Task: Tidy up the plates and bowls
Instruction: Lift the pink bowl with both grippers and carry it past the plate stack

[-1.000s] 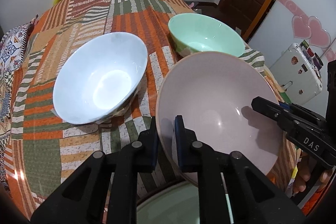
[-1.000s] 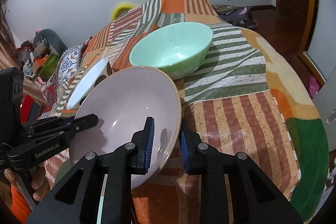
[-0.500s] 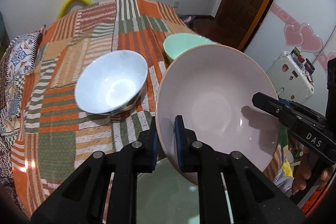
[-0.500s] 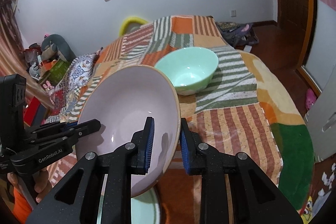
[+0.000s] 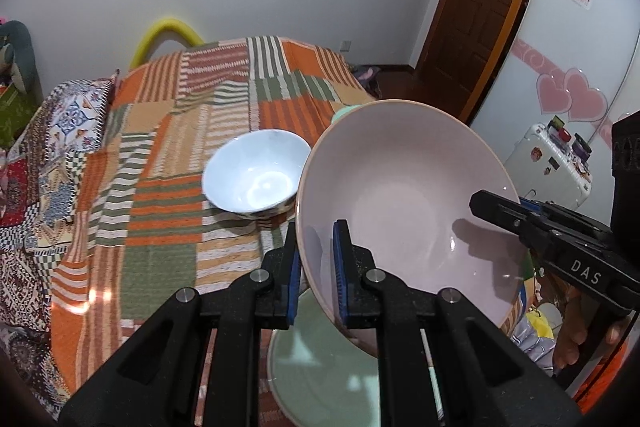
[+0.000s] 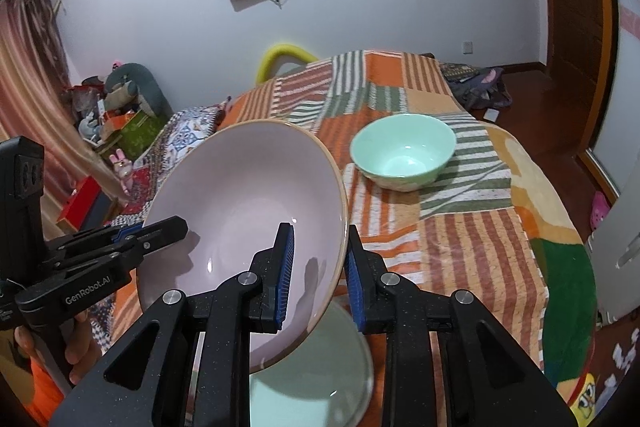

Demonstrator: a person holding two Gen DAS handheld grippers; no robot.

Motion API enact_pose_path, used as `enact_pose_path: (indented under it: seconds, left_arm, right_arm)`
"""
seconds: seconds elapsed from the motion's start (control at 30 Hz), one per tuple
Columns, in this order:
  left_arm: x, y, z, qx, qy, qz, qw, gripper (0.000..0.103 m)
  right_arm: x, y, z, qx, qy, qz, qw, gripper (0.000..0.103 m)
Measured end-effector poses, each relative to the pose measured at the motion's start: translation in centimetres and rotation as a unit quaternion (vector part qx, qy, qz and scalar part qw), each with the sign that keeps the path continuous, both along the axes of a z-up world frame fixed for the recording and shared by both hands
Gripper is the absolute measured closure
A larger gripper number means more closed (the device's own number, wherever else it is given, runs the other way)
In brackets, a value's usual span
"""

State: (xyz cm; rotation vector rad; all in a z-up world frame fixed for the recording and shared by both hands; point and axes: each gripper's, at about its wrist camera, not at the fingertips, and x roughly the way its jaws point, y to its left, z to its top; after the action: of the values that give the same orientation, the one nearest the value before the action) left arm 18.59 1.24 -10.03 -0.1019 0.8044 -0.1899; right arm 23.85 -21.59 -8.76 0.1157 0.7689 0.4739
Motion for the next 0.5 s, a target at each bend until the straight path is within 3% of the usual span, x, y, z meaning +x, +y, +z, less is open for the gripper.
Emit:
enact_pose_path:
  seconds: [0.5]
  left_arm:
    - [-5.9, 5.9, 1.9, 0.011, -0.035, 0.046, 0.9983, 0.089]
  right_arm:
    - [-2.5, 5.4, 0.7, -0.006, -0.018, 0.053, 0.998, 0.079]
